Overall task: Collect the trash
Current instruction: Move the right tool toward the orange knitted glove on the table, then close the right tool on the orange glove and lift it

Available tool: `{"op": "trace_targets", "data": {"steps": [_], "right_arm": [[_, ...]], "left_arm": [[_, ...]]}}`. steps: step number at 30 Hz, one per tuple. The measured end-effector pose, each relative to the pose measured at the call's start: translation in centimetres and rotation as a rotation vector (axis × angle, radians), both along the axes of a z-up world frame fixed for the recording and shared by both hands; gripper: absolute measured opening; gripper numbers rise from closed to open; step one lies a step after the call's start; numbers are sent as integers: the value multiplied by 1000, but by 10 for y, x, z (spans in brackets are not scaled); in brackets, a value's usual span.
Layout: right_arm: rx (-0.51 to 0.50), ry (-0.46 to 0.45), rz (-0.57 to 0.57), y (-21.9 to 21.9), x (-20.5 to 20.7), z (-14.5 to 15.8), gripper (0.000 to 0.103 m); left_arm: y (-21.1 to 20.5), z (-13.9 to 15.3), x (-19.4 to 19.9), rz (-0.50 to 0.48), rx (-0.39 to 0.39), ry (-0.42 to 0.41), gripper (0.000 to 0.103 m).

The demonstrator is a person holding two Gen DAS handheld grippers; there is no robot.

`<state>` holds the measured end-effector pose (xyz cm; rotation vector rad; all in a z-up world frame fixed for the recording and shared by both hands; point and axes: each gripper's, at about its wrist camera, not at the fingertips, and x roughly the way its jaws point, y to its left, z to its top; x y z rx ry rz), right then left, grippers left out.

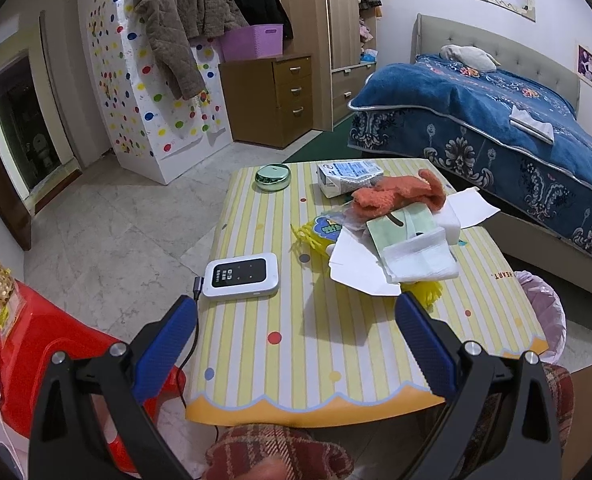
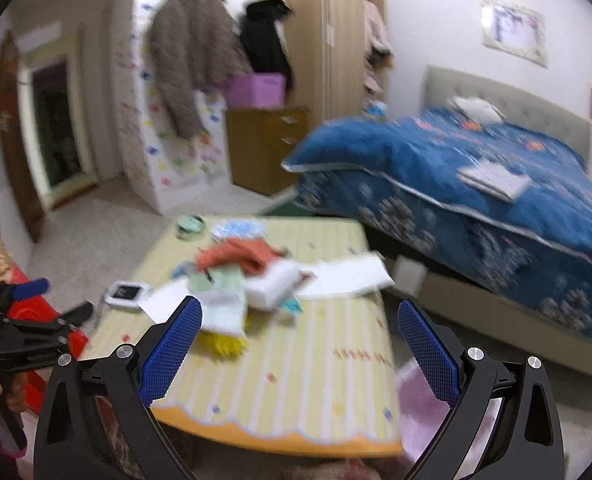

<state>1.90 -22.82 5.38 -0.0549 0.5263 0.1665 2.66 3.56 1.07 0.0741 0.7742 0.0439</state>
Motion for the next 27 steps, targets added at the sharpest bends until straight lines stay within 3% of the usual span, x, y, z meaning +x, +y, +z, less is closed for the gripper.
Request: {"op": "trace_targets", "data": {"steps": [5,9,16,17,18,19,27], "right_arm": [[-87,14,32,22,27,-1,97],[-80,102,70,31,47,-16,96],[-120,130,165,56,86,-32,90],[-126,134,178,60,91,-34,87],[-124,135,186,64,96,-36,71],[-132,151,187,67,104,-39,67],[-128,204,252,84,147,-62,67]], "left_arm": [[3,-6,12,-16,1,1,96],[7,-10,27,-7,29,8,96],[20,-11,52,23,14,-23,96],[22,-12,57,24,3,-26,96],[23,-11,60,28,-1,-30,96],[24,-11,63,31,-7,-31,96],[27,-20,88,18,-29,-10,95]]}}
